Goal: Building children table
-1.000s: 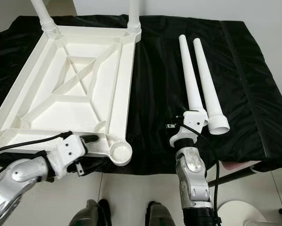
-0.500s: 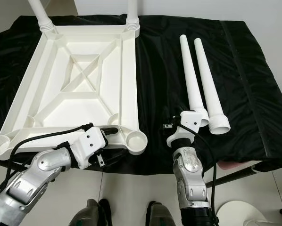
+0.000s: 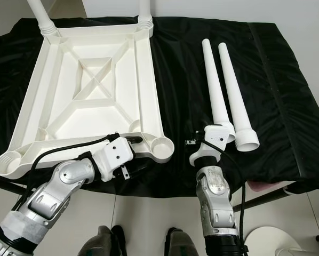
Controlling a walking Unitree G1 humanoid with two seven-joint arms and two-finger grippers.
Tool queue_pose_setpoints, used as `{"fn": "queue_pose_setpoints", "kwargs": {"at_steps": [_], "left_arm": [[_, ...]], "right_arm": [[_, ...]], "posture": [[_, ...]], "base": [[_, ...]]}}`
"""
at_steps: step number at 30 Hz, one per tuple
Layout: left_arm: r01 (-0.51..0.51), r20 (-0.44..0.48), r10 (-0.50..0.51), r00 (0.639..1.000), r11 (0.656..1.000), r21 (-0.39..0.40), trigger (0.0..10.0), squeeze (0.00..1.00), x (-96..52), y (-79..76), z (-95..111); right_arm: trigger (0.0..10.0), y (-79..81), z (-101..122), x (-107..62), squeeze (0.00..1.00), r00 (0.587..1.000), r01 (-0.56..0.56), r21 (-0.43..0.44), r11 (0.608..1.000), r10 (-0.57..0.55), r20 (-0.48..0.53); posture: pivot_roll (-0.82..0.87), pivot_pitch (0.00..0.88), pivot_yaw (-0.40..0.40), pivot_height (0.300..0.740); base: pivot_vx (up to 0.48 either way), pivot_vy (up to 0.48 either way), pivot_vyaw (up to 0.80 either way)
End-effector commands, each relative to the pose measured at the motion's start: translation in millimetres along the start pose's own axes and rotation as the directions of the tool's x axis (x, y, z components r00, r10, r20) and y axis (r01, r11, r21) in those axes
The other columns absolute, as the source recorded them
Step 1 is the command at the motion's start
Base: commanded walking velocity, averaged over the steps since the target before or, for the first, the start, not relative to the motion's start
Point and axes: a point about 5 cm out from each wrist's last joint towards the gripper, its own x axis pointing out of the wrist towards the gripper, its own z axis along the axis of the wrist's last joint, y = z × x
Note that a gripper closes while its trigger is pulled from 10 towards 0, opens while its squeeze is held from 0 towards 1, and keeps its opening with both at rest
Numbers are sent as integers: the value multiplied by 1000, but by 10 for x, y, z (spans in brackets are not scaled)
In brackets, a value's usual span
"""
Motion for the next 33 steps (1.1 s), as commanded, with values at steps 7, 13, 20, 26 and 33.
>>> {"fn": "queue_pose_setpoints", "kwargs": {"at_steps": [7,13,20,26,33], "left_arm": [[-48,120,82,989,964,-260,10000,1000,-168,108,179],[-46,174,90,981,968,-246,10000,1000,-191,116,320],[-93,154,141,978,954,-284,10000,0,-186,145,369],[-102,133,154,979,937,-334,10000,0,-179,139,335],[-104,111,150,982,935,-340,10000,0,-170,142,330]], "right_arm": [[10000,-62,202,88,1000,994,5,29,1000,-8,105],[10000,-143,286,147,1000,989,59,9,998,-60,138],[10000,-297,226,183,0,982,170,-40,985,-166,93],[10000,-421,98,199,0,969,245,-90,965,-245,2],[10000,-476,-24,192,0,961,259,-92,962,-266,-75]], "posture": [[-140,185,44,740],[-144,166,40,740],[-156,114,39,740],[-163,88,42,740],[-166,79,41,740]], "base": [[0,0,0],[0,0,0],[0,0,0],[0,0,0],[0,0,0]]}}
